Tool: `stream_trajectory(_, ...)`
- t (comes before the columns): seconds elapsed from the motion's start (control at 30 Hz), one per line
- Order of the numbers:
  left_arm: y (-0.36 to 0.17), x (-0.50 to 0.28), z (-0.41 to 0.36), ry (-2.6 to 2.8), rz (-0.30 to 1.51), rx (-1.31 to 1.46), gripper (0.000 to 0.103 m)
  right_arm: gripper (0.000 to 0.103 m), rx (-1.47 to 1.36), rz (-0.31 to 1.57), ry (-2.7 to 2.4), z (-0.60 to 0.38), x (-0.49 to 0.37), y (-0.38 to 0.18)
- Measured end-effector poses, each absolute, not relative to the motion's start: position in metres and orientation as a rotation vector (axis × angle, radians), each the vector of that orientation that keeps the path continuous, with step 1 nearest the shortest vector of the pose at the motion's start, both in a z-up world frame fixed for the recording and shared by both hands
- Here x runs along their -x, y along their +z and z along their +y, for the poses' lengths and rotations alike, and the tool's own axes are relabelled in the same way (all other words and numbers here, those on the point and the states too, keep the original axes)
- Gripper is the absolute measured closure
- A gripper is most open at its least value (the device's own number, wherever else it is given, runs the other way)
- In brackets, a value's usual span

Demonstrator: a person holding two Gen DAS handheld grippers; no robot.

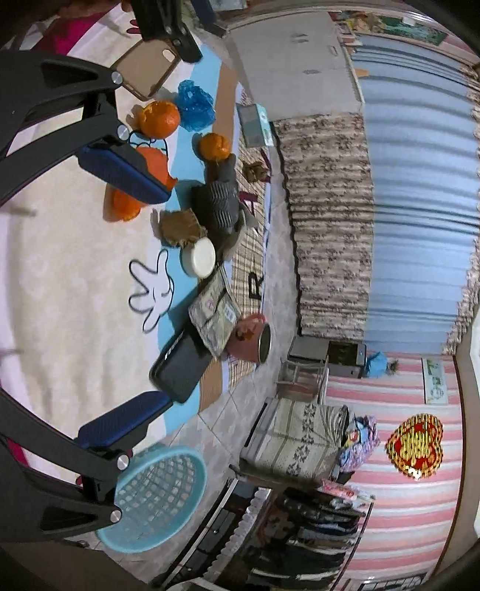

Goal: Collect trash
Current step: 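Grasp the blue plastic bag with the left tool while the right tool grasps the orange bag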

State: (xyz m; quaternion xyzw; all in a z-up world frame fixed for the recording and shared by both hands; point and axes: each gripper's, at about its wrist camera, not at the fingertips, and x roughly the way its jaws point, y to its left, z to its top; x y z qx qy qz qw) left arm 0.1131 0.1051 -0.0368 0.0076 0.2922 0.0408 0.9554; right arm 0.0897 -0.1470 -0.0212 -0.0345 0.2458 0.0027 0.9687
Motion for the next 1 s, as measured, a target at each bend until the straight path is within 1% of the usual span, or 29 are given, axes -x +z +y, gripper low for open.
stream_trajectory(0.4, -0.073, -0.185, 0.114, 0.018, 0.688, -0.045, 0.006, 0.004, 0.088, 0.585, -0.014, -0.130, -0.125, -0.046)
stream_trajectory(0.43, -0.075, -0.190, 0.113, 0.013, 0.697, -0.043, 0.007, 0.004, 0.085, 0.590, -0.013, -0.129, -0.126, -0.048)
stream_trajectory(0.53, -0.079, -0.203, 0.114, -0.018, 0.715, -0.032, 0.015, 0.004, 0.080, 0.602, -0.013, -0.127, -0.130, -0.052)
stream_trajectory(0.6, -0.085, -0.212, 0.115, -0.036, 0.741, -0.016, 0.022, 0.004, 0.074, 0.615, -0.008, -0.126, -0.134, -0.054)
stream_trajectory(0.67, -0.089, -0.219, 0.118, -0.067, 0.779, 0.014, 0.042, 0.004, 0.067, 0.623, -0.002, -0.126, -0.135, -0.056)
stream_trajectory(0.73, -0.092, -0.221, 0.121, -0.092, 0.798, 0.040, 0.053, 0.004, 0.063, 0.627, 0.005, -0.124, -0.135, -0.057)
stream_trajectory(0.8, -0.091, -0.220, 0.121, -0.101, 0.793, 0.049, 0.058, 0.004, 0.065, 0.631, 0.011, -0.120, -0.135, -0.058)
stream_trajectory(0.83, -0.091, -0.218, 0.121, -0.103, 0.792, 0.045, 0.063, 0.004, 0.066, 0.633, 0.016, -0.118, -0.135, -0.058)
stream_trajectory(1.0, -0.081, -0.196, 0.122, -0.086, 0.753, 0.010, 0.065, 0.004, 0.084, 0.640, 0.042, -0.103, -0.134, -0.061)
